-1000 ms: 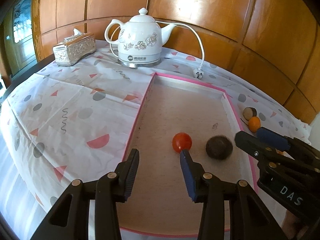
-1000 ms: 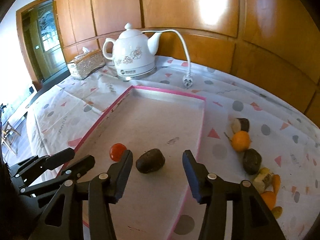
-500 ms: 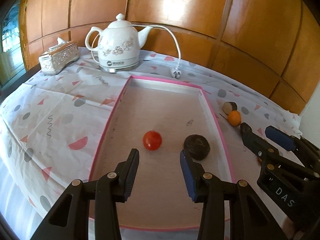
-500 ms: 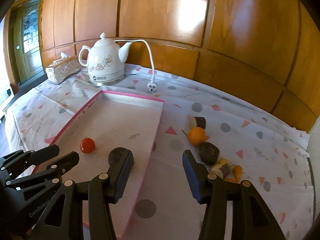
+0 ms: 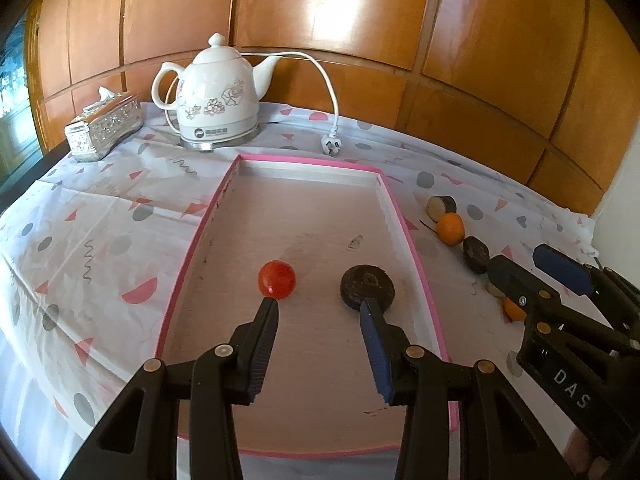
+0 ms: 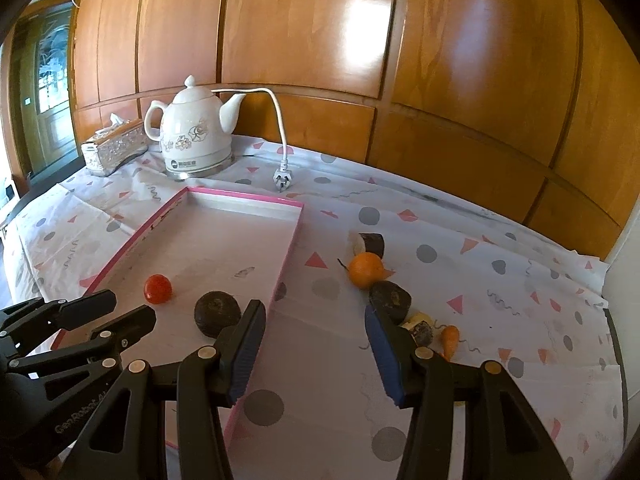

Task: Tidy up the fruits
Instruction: 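Lower the dark round fruit into the tray and open the right gripper, then move the right gripper to the yellow lime and grasp it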

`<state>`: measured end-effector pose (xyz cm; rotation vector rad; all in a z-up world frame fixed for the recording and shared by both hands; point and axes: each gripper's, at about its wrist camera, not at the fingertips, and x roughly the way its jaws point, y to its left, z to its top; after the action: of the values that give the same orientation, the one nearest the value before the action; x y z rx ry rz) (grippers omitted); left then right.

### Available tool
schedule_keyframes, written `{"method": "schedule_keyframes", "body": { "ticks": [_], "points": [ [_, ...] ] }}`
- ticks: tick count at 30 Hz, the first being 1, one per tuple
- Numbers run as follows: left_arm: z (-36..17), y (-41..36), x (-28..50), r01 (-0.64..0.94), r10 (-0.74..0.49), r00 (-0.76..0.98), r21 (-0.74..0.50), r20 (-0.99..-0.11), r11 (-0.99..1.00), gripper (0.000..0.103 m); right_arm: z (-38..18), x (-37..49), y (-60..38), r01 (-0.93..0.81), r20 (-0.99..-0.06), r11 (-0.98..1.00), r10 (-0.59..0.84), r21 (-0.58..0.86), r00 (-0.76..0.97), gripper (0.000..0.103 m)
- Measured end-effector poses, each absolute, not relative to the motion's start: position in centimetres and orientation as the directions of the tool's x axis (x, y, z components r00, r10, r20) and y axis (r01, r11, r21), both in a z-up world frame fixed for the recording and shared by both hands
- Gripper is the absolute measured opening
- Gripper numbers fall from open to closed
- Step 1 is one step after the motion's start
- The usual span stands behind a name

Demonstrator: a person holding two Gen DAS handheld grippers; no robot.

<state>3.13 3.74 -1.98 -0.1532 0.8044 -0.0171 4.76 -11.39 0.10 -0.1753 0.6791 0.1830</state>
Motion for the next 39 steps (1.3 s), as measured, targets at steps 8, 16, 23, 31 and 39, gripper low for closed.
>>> {"method": "schedule_keyframes", "body": {
  "ticks": [8,16,23,31,39],
  "points": [
    [-1.9,2.5,3.1,-0.011,-0.084,0.691,-0.126,-0.718,0.992,0.043,0.0,4.8,-13.0,-0.194,-0.636,0.977,0.096,-0.086,0.766,0.053],
    [-1.6,0.5,3.3,0.044,-0.097,0.686,-0.092,-0.722,0.995,0.043,-0.5,4.9,-15.7,-0.146,-0.644,0.988,0.077,-0.053,0.761,0.053],
    [-1.1,-2.6,3.6,0.128,-0.124,0.687,-0.049,-0.716,0.991,0.043,-1.9,4.7,-21.5,-0.06,-0.674,0.998,0.04,-0.006,0.738,0.053],
    [-0.9,-5.7,3.8,0.203,-0.139,0.693,0.006,-0.707,0.979,0.043,-3.9,4.0,-29.4,0.071,-0.727,0.997,-0.024,0.034,0.686,0.052],
    [-1.1,-7.8,3.9,0.251,-0.15,0.685,0.037,-0.713,0.967,0.043,-4.8,3.5,-33.0,0.132,-0.739,0.987,-0.02,0.093,0.673,0.052]
  ]
}}
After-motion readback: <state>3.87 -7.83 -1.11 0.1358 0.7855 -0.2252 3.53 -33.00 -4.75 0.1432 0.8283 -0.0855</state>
